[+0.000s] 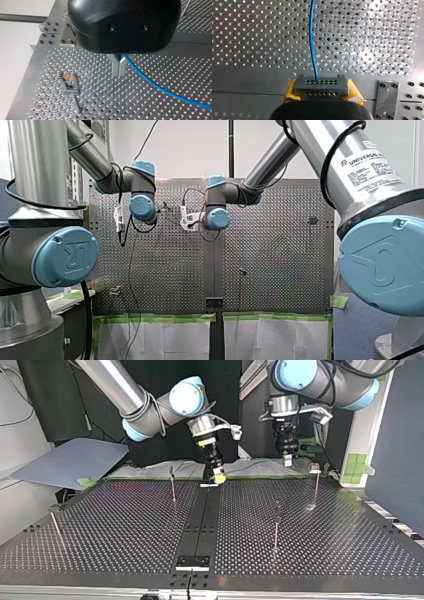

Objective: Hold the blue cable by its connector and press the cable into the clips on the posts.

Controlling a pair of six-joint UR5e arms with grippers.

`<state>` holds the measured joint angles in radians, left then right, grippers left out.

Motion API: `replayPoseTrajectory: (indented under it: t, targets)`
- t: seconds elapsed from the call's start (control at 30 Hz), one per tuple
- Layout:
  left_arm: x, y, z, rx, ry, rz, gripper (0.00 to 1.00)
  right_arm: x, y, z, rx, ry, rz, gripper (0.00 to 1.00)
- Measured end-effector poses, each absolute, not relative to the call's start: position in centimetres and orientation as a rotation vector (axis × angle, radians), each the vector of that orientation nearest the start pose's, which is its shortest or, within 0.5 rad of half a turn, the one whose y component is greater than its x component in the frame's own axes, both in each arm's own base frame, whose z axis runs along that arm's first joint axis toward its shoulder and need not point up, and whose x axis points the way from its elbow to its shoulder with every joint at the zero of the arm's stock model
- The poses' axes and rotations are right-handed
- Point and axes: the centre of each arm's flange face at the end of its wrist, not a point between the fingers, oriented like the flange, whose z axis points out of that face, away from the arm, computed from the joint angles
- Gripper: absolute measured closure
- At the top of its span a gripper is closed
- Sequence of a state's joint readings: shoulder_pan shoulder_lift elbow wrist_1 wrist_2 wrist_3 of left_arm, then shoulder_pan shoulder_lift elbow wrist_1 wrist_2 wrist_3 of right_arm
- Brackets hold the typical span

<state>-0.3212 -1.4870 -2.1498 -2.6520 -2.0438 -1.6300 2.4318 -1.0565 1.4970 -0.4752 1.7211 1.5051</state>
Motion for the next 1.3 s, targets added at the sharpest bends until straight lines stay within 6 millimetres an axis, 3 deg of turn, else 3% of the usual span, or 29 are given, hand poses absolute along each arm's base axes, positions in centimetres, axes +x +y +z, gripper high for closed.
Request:
replayPoseTrajectory:
  t: [0.57,0.93,1.3]
  targets:
    - [37.5,-20.5,32.7,-0.184,1.513,0.048,1.0,58.6,-35.8,28.7,1.655,-0.72,1.727,1.0]
    - [39.7,-20.7,34.8,-0.192,1.503,0.034,1.0,58.9,-37.4,31.3,1.633,-0.726,1.745,1.0]
    - [40.8,-20.6,34.5,-0.179,1.511,0.023,1.0,58.5,-38.8,32.1,1.632,-0.739,1.785,1.0]
